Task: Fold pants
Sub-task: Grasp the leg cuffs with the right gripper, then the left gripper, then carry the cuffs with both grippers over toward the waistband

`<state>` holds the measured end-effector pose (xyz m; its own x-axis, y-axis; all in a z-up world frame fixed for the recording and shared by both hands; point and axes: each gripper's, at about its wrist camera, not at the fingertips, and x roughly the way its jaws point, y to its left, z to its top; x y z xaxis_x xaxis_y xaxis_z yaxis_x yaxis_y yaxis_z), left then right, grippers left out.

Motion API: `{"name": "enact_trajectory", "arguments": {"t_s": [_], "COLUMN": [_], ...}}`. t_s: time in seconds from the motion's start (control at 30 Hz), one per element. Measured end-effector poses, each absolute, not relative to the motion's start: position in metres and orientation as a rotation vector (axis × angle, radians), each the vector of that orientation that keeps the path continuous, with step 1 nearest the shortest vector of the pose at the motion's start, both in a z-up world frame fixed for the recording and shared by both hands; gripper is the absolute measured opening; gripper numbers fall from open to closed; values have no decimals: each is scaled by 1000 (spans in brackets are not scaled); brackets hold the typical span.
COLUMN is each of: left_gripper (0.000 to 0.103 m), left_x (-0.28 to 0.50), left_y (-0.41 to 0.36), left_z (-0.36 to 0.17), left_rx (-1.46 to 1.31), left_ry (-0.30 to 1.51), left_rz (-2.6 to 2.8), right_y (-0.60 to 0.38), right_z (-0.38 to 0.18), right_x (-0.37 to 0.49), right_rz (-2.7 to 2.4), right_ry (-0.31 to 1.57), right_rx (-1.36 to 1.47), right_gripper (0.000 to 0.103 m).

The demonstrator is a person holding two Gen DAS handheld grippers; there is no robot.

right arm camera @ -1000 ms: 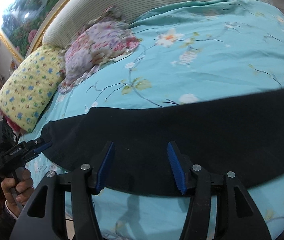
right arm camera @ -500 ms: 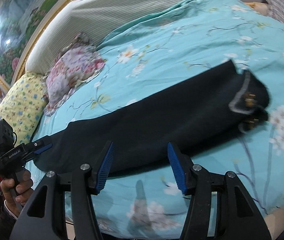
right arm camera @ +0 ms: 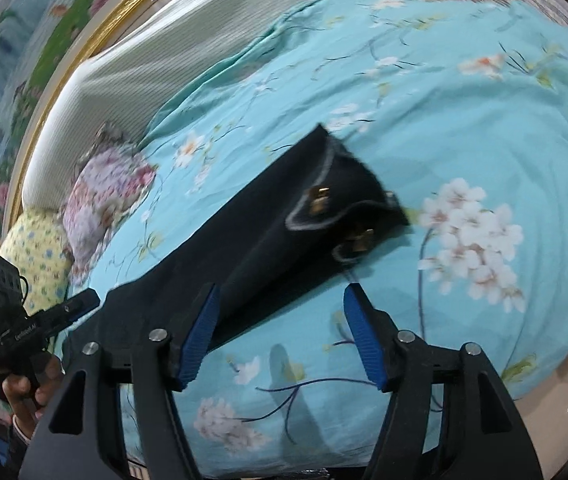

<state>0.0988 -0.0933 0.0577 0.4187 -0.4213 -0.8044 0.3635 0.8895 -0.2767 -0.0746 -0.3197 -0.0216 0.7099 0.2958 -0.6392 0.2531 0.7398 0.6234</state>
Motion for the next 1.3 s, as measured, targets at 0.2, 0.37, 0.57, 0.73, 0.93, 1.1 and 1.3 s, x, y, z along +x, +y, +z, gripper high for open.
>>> {"name": "enact_trajectory", "arguments": {"t_s": [0.2, 0.37, 0.57, 0.73, 0.93, 1.1, 1.3], "left_gripper": [75, 75, 76, 76, 74, 44, 12], "left_x": [121, 139, 161, 177, 185, 182, 178], "left_y": [-134, -172, -225, -270, -320, -349, -356], "left_z": [51, 41, 28, 17, -3, -2, 1], "left_rx": [-2, 34, 107, 151, 207, 241, 230], "left_ry": [1058, 1124, 1179, 1237, 1299, 1297, 1268], "left_rz": [-561, -665, -772, -878, -982, -1083, -1123], "right_y": [-333, -345, -358, -378, -384, -385, -381], "right_z": [-32, -43, -46, -60, -63, -64, -59], "right_x": [-64, -55, -54, -65, -74, -75, -73], "right_rz": [17, 21, -8, 25, 28, 32, 34], "right_ry": [781, 750, 715, 674, 662, 663, 665], "right_rx": [840, 944, 944, 1039, 1045, 1040, 1000], "right_gripper": [67, 67, 26, 14, 13, 13, 13]}}
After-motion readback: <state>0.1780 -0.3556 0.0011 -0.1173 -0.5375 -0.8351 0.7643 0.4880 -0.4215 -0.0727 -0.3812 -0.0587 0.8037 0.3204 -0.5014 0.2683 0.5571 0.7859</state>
